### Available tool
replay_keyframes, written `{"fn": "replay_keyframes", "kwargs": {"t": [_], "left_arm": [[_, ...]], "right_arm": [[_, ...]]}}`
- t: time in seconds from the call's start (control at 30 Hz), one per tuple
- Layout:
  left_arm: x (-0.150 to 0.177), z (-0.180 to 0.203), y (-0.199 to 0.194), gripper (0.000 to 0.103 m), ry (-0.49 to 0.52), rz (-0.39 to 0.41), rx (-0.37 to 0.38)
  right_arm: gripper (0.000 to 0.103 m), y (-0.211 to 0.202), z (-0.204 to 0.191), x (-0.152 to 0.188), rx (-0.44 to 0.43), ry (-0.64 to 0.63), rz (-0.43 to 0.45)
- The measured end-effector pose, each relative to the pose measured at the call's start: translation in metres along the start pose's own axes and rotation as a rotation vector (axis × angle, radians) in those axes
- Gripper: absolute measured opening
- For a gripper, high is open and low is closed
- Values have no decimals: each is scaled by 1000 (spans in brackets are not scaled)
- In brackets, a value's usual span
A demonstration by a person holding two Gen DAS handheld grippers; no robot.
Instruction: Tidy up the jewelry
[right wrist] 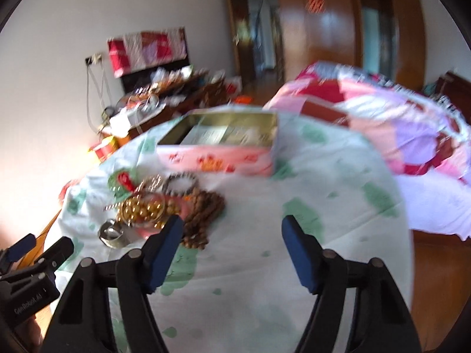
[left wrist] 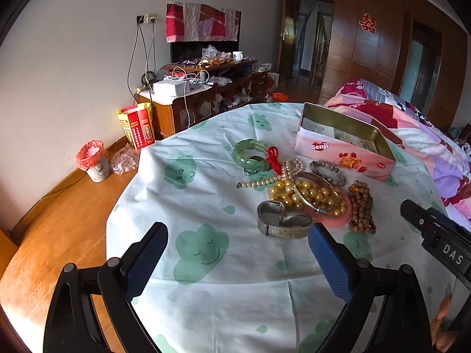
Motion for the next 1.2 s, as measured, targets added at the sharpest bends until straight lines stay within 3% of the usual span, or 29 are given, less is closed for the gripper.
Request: {"fn": "replay_keyframes", "kwargs": {"t": [0.2,0.33,0.43,0.57,0.7,0.8,0.87,0.9,1.1,1.13,1.17,1.2], "left_arm": [[-10,4,16,77,19,-35,72],[-9,14,25,77,63,-66,99],[-10,20,30,77,89,-84,111],[-14,25,46,77,91,-131,118],[-18,24,60,77,41,-162,134],[-20,22,66,77,12,-177,155],[-20,23,68,71,7,-183,173],[-20,24,68,59,5,-192,205],[-21,22,62,53,14,-188,204],[-20,19,60,48,16,-187,213],[-19,17,58,45,23,-184,222],[-18,16,54,36,32,-184,229]], "right_arm": [[72,36,-9,-16,-90,6,-92],[73,61,-13,-17,-118,2,-184],[70,78,-19,-13,-88,-37,-237],[32,78,-19,-14,-127,-72,-230],[31,76,-6,-16,-143,-48,-245],[23,66,11,-16,-167,6,-218],[16,63,15,-17,-157,8,-215],[16,61,17,-16,-151,9,-215],[19,62,18,-18,-99,-38,-214],[23,62,17,-19,-90,-45,-214],[36,62,16,-20,-76,-53,-219],[60,62,15,-21,-67,-54,-221]]}}
Point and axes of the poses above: each gripper's, at about its wrist camera, not at the fingertips, and y roughly the way its jaws point, z to its right, x to its underside, the point moved 1 cm from there along y, roughly the way its jaws point, and after that the axes turned 7 degrees about -z, right-handed, at the moved point
